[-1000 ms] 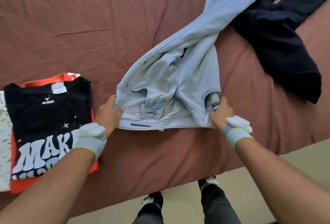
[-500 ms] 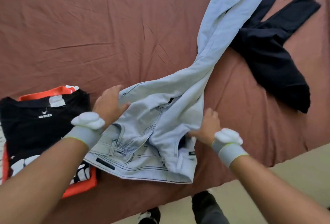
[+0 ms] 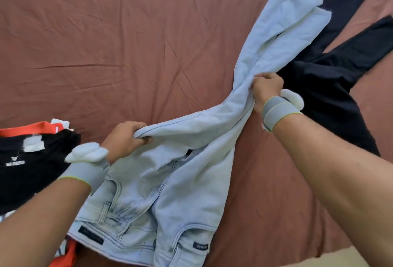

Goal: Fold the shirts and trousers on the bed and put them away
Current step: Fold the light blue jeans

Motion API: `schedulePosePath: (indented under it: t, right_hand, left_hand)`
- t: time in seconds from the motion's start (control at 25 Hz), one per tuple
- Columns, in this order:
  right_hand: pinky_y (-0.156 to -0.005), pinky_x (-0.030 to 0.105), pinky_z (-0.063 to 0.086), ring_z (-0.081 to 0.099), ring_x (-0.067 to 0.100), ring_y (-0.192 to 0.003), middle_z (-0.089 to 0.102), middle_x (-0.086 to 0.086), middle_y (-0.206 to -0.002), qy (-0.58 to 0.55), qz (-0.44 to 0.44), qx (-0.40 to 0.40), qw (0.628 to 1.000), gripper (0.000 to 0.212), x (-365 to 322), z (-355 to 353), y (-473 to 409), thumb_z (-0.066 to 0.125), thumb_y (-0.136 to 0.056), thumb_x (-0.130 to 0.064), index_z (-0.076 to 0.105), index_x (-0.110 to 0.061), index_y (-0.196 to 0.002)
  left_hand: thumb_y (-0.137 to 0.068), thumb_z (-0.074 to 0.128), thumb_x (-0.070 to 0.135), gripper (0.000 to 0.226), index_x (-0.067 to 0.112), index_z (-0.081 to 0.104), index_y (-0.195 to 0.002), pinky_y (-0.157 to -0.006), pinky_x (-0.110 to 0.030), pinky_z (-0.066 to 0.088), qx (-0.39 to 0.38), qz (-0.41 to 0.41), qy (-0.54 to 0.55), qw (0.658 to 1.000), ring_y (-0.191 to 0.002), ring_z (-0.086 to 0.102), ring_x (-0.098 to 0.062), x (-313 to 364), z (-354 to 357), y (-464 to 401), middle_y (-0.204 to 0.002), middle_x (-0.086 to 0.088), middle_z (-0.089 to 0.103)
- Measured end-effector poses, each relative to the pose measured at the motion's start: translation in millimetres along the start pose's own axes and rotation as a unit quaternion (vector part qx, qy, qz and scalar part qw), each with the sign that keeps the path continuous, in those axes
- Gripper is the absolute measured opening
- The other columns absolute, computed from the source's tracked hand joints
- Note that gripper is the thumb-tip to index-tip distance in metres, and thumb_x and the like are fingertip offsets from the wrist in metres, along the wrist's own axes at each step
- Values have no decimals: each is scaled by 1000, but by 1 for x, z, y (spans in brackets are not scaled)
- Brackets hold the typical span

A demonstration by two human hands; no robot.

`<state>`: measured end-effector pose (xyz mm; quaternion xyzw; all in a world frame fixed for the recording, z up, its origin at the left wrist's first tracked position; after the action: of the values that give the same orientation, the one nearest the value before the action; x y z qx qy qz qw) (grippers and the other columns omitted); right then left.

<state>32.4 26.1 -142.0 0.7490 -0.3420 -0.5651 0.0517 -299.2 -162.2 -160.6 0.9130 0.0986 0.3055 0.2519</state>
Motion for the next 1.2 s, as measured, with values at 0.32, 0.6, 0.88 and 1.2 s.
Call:
schedulePosePath:
  t: [0.32,0.6,0.88,1.2]
  right_hand:
    - [-89,29,38,43,16,-107,42,3,-133,263,59,91,959,67,-23,16,-45,61,-86,-41,34,-7,-137]
    - [-66,25,42,45,8,-69,51,-2,-77,-54,-233,-105,965,27,-109,85,-8,53,-65,-7,65,-6,-89]
    - [-107,35,30,35,27,-138,40,11,-148,407,-290,-266,824,56,-3,109,91,59,-89,-18,41,-10,-141]
    - [-100,41,43,54,30,-115,54,9,-130,185,-37,21,982,76,105,-18,98,75,-74,-38,37,-17,-137]
  left_hand:
    - [-82,78,37,13,26,73,-87,-60,-16,41,52,-40,181,981,-63,56,2,-6,-14,22,-72,19,67]
    - [-85,67,31,21,23,66,-105,-80,-32,46,328,-42,176,927,-91,60,-20,-23,-35,26,-97,2,68]
    - [-83,57,50,75,16,35,-146,-106,-53,34,233,24,-32,972,-131,41,-36,-10,38,50,-139,-12,47]
    - [-90,52,56,70,14,39,-144,-107,-38,38,21,53,85,995,-128,48,-26,102,126,38,-142,-10,50]
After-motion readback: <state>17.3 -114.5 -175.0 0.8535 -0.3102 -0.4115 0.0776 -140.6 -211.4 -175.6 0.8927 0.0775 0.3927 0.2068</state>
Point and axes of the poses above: each hand's wrist, its own y-axis away from the middle knuckle, its own z-axis out of the palm, x = y × z, the point moved 3 cm from there along -y, towards the middle knuckle
